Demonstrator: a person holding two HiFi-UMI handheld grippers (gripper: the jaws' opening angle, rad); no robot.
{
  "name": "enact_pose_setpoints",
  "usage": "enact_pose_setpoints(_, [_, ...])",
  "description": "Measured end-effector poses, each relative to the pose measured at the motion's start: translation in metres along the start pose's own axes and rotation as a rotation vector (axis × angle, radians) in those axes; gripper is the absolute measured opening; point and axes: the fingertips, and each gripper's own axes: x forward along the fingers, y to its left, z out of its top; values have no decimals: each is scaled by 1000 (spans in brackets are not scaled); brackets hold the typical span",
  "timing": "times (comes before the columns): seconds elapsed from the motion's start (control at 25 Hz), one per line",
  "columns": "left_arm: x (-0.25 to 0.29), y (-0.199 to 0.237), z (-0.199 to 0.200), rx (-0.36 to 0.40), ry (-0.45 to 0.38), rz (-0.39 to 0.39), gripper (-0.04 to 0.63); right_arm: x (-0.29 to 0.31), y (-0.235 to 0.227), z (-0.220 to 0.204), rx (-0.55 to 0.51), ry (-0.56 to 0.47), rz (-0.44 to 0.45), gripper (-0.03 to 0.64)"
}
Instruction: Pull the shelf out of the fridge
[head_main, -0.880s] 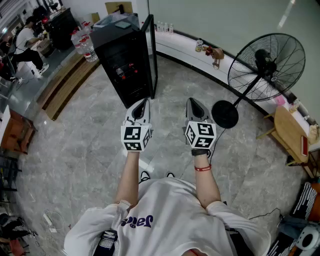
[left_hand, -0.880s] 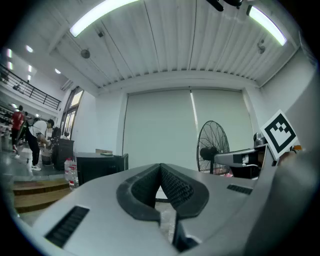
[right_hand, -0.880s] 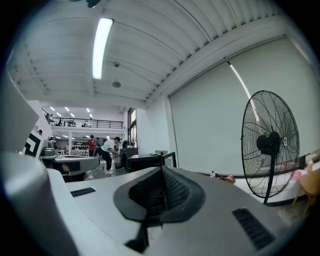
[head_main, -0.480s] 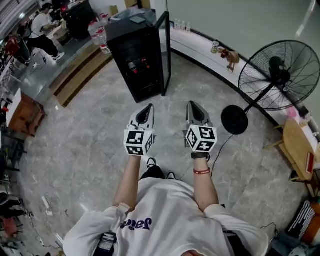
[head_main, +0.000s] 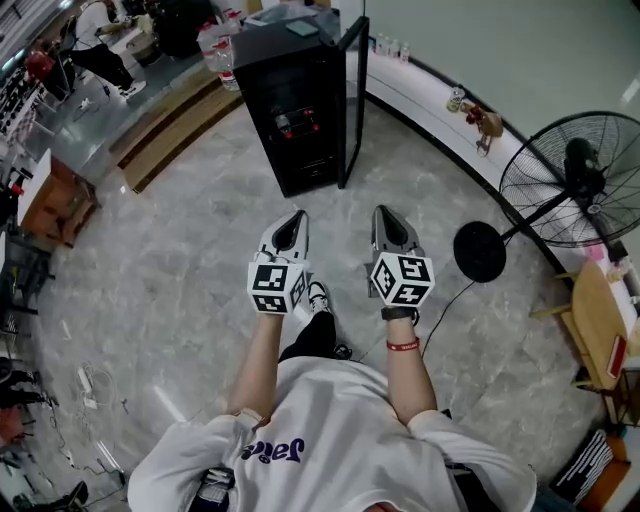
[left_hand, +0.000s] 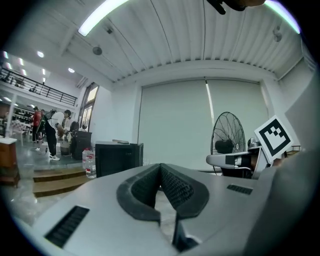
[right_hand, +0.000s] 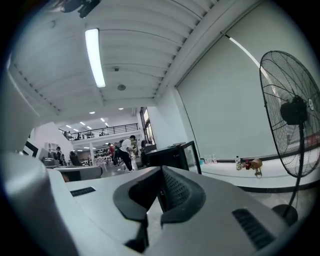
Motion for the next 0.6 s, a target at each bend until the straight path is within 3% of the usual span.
enact_pose_setpoints(0.6, [101, 150, 22, -22, -38, 129, 18, 198, 65, 10, -118, 90, 162, 15])
